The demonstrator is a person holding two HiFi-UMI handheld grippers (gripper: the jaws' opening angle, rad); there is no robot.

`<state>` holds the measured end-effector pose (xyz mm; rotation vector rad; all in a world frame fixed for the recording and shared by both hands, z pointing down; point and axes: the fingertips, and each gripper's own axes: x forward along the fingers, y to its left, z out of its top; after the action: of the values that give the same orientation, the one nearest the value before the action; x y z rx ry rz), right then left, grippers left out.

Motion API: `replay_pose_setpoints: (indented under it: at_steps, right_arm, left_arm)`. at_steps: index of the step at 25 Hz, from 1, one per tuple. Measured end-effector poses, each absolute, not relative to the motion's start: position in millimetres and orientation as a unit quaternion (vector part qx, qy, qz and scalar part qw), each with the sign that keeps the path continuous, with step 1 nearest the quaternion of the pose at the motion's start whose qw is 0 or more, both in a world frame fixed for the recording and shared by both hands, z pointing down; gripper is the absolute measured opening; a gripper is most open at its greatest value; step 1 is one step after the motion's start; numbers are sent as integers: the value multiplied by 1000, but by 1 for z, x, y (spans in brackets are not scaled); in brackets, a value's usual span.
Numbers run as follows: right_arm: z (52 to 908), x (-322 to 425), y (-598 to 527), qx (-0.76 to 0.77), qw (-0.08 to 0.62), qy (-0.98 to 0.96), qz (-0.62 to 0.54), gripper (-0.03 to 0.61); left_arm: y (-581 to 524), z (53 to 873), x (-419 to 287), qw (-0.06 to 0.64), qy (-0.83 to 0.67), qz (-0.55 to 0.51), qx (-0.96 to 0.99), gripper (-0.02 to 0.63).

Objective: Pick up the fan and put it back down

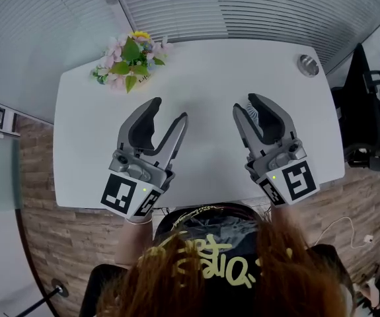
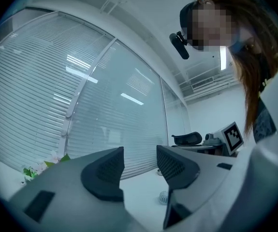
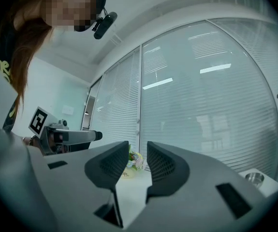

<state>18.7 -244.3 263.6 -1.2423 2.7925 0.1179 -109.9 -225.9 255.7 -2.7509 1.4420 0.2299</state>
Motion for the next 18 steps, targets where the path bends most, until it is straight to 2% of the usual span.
replay_pose_setpoints:
  at_steps: [2,5,11,14,18]
  right_arm:
    - [263,19,-244,-408,44,911,37,88]
    - [260,18,-242,-407,53,911,34,47]
    - [267,10,-237,-398,44,916,33,18]
    - [270,6,-236,-397,42,916,32,4]
    - [270,3,-233,-398,41,916,34,3]
  left_arm:
    - [-226,257,-111,11,467,74,-881,166]
    - [-226,258,-113,8,472,72,-879,103]
    - [-223,262,-113,6,474,69,-878,17]
    - [-221,263,-113,4,471,70,-879,-8]
    - [-219,263,-113,3,465,72,-882,-8]
